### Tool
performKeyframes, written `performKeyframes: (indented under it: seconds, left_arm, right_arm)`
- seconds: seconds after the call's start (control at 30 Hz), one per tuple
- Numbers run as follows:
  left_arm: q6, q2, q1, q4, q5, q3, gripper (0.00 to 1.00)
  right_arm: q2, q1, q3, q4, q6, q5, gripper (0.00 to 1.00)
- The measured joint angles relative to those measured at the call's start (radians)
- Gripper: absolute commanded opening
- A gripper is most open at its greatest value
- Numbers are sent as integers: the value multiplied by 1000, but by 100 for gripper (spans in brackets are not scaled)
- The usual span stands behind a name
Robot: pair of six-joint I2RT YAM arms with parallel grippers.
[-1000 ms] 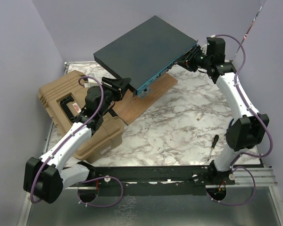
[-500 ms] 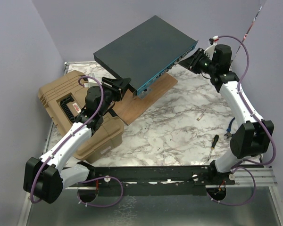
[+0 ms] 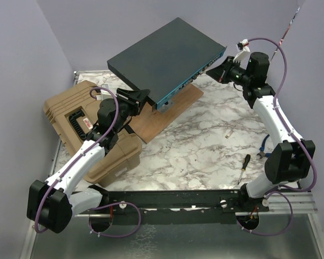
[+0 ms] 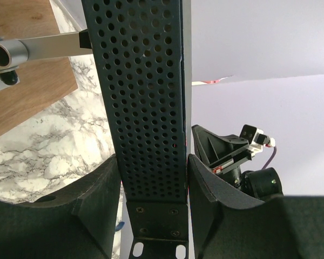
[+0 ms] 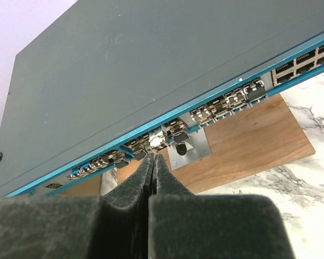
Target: Insert the plug into the switch port
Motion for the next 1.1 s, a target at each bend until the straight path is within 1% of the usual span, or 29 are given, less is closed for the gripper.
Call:
performKeyframes:
  seconds: [0.33, 0.73, 1.1]
  left_arm:
    - [1, 0, 0, -1, 0, 1, 0]
    - [2, 0, 0, -2, 0, 2, 0]
    - [2, 0, 0, -1, 0, 2, 0]
  right_arm:
    - [33, 14, 2, 35, -1, -29, 1]
    - [64, 35, 9, 18, -3, -28, 1]
    - [97, 37, 70, -29, -3, -32, 0]
